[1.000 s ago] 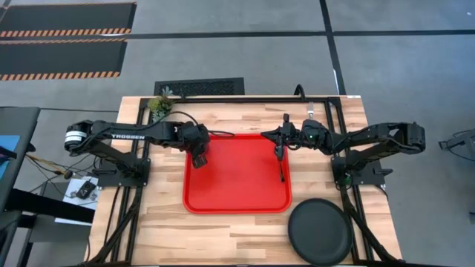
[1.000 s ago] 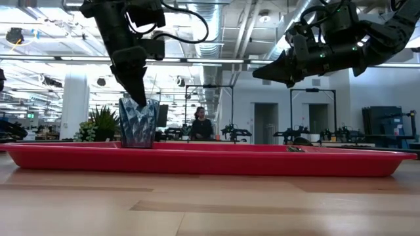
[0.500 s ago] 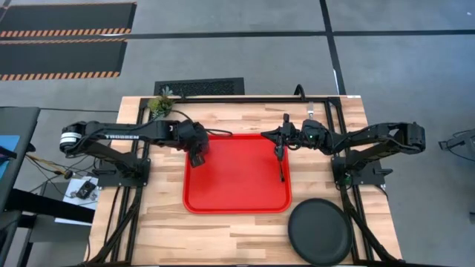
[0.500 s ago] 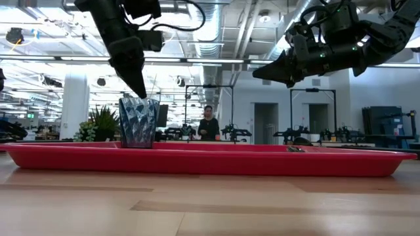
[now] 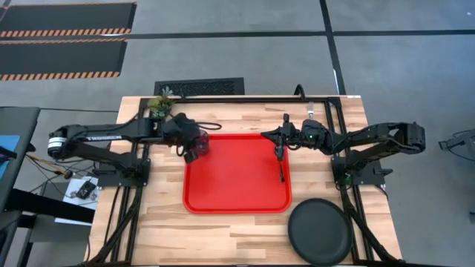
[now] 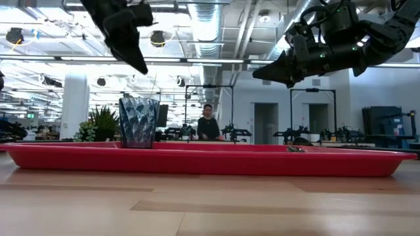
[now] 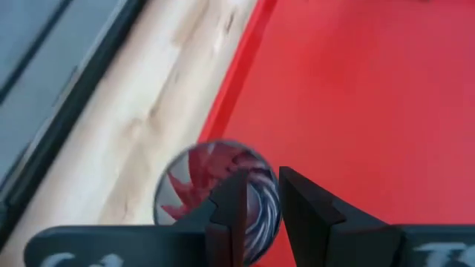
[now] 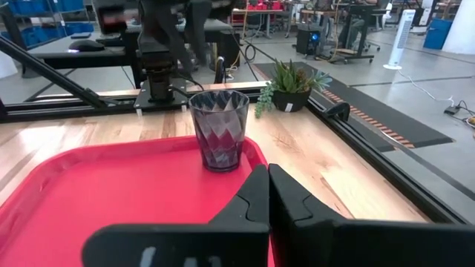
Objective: Pick and place plate/cup/fork/spoon on tray
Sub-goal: Put the black plate on the red serving tray to the bottom right of the blue glass
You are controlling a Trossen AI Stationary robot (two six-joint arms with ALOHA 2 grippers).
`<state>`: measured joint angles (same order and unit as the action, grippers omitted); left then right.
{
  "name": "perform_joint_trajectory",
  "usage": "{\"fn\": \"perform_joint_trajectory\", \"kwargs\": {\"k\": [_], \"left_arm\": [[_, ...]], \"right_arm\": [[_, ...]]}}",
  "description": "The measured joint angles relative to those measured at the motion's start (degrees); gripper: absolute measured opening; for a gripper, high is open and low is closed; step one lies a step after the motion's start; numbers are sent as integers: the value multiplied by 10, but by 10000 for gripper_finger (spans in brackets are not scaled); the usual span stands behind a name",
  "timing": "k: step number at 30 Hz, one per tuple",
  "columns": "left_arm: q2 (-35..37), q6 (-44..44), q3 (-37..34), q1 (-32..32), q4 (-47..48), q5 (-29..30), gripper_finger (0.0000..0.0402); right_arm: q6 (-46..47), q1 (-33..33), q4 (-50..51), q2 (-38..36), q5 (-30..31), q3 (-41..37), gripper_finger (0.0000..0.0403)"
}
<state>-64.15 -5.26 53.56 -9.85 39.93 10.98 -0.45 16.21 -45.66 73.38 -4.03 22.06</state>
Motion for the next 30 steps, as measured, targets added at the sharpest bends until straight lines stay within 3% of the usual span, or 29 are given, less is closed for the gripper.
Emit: {"fn": "perform_joint_trajectory", "kwargs": {"k": [10, 17, 21, 26, 30], "left_arm": [[117, 48, -37, 31, -93, 24, 53], [208, 54, -163, 66, -240, -12, 6], [249, 54, -245, 87, -336, -32, 4], [287, 55, -336, 118, -430, -32, 1], [308, 40, -386, 142, -486, -32, 0]], "right_arm": [[0, 0, 2, 0, 0, 0, 9], [0, -2, 6, 0, 0, 0, 17], [0, -13, 31, 0, 0, 1, 7], [2, -44, 132, -4, 9, 31, 6], [19, -100, 284, -5, 32, 81, 7]]}}
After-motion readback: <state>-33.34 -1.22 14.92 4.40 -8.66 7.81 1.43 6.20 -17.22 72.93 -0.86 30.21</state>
